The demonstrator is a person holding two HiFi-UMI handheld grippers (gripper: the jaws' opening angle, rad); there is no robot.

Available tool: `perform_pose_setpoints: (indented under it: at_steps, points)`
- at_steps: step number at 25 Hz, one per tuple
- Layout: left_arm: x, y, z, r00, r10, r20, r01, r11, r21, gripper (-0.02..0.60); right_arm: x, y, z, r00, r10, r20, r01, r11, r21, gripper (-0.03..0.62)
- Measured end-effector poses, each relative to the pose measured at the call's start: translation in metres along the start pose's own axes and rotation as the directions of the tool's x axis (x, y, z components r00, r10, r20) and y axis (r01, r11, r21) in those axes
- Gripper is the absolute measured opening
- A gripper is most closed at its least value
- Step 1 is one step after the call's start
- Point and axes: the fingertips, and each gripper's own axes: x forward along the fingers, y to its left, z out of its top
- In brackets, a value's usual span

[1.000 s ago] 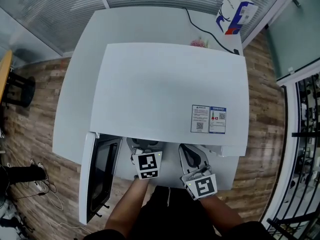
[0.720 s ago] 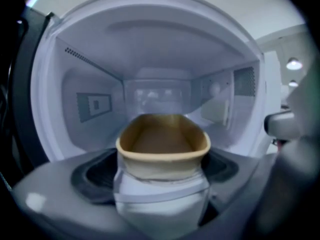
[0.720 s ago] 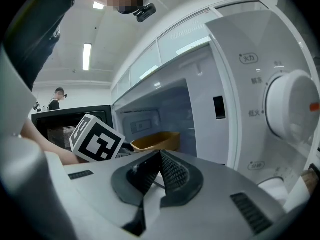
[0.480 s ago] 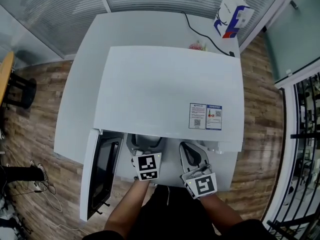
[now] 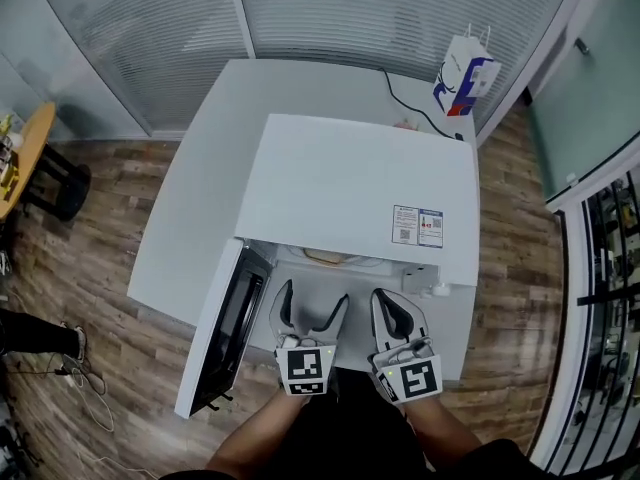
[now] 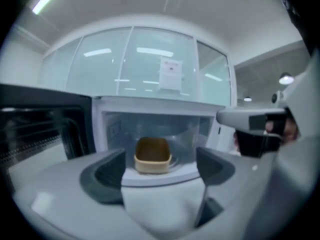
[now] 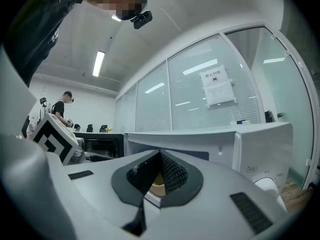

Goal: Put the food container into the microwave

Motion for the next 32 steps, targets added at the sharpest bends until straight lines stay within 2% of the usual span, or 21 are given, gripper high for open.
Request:
perform_pose_setpoints:
  at_steps: [5,8,10,11,16,22,32]
  points:
    - [-0.041,0.004,0.014,0.998,0.005,0.059,-0.007,1.0,0.021,0.299,-0.009,0.024,0.027,0.999,0.006,0.052,-0.004,1.0,-0.028,0.006]
    - [-0.061,0.006,0.023,0.996,0.022,0.082,-0.025,0.999,0.034,0.168,-0.013,0.036,0.043,0.997,0.013,0.082,-0.009,0.999,-0.047,0.006]
    - [-0.071,0.008,0.027,0.996,0.028,0.084,-0.032,0.998,0.051,0.041,-0.015,0.043,0.053,0.995,0.018,0.101,-0.012,0.998,-0.057,0.006]
    - [-0.075,0.009,0.029,0.996,0.024,0.085,-0.029,0.998,0.059,0.009,-0.016,0.046,0.058,0.994,0.02,0.107,-0.013,0.998,-0.064,0.005]
    - [-0.092,0.013,0.039,0.995,0.014,0.101,-0.021,0.998,0.062,0.007,-0.023,0.063,0.074,0.994,0.036,0.099,-0.025,0.993,-0.115,0.005]
    - [-0.106,0.018,0.045,0.993,0.026,0.119,-0.034,0.997,0.064,0.008,-0.037,0.07,0.083,0.995,0.014,0.1,-0.002,0.992,-0.125,0.005]
    - [-0.107,0.017,0.04,0.995,0.003,0.098,-0.01,0.997,0.073,0.008,-0.043,0.066,0.088,0.994,-0.012,0.113,0.029,0.987,-0.155,0.005]
